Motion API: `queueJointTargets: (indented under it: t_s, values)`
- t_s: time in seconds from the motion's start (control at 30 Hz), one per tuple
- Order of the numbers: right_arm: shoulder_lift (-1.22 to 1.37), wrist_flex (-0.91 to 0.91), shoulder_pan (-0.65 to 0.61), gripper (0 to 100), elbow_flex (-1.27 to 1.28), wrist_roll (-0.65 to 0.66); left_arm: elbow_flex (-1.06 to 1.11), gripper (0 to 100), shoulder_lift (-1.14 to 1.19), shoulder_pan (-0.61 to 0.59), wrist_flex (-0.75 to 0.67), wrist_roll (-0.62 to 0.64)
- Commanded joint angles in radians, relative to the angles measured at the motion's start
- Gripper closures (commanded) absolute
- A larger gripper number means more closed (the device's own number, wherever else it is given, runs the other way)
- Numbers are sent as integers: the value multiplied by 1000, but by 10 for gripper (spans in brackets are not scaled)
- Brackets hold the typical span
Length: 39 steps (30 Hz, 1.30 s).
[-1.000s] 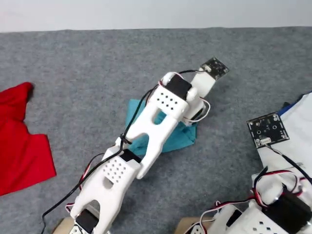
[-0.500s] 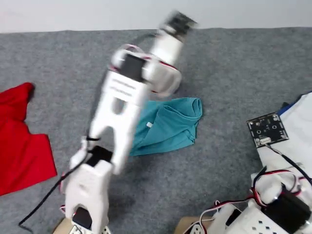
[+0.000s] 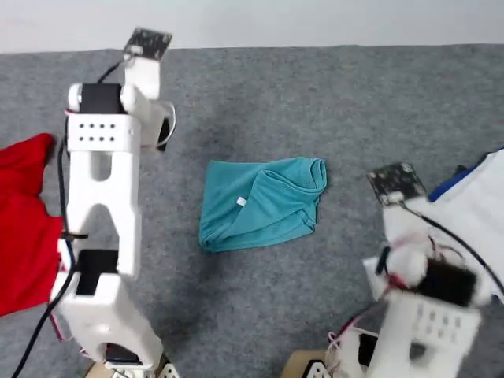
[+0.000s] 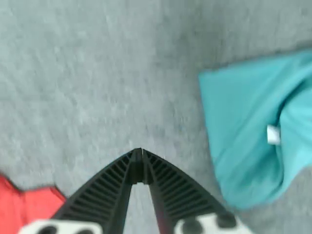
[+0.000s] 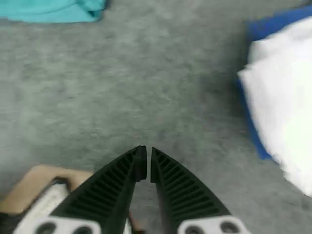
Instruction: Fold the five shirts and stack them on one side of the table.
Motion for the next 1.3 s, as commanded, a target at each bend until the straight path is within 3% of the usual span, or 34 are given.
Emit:
queueJointTargets:
  t_s: [0.0,0.27,0.57,0.67,0.87,1.27]
  values:
    - [179,-27,-133,967,-161,-100,186,998,-137,-8,-23,-11]
    - [622,-39,-392,987,-493,-166,679,998,-311,-117,-341,-11]
    - [1086,-31,-467,985,-947,-146,1204,998,-514,-146,-749,-3]
    - [1210,-25,-484,928,-1082,-87,1317,998,-563,-144,-841,-3]
    - [1423,-41,-515,745,-1306,-78,1371,998,-615,-143,-888,-2]
    - [1709,-15,-625,742,-1637,-46,1383,998,-617,-115,-899,-2]
